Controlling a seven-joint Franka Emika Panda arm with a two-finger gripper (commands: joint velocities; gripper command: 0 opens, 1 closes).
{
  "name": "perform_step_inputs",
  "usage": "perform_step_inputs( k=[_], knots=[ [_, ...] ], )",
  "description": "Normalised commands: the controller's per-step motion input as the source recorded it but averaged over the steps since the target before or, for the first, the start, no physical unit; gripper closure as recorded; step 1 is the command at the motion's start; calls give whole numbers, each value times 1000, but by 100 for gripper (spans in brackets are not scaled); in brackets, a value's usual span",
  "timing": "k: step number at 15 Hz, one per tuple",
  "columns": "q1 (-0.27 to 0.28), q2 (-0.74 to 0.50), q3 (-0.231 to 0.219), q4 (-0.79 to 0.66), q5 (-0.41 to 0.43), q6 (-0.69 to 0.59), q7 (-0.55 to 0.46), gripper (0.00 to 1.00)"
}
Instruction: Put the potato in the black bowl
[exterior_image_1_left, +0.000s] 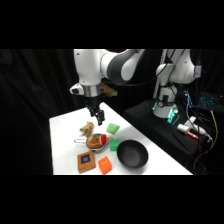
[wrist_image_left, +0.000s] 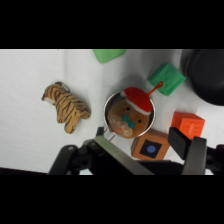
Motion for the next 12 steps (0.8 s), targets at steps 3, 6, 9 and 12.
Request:
perform_step_inputs(
  k=[3,6,9,12],
  knots=[
    [-23,310,-8,320,45,140,37,0],
    [-36,355,-11,328,72,119,25,0],
    [-57,337,9,294,129,90,-17,0],
    [-66,319,47,294,180,63,-52,0]
  ],
)
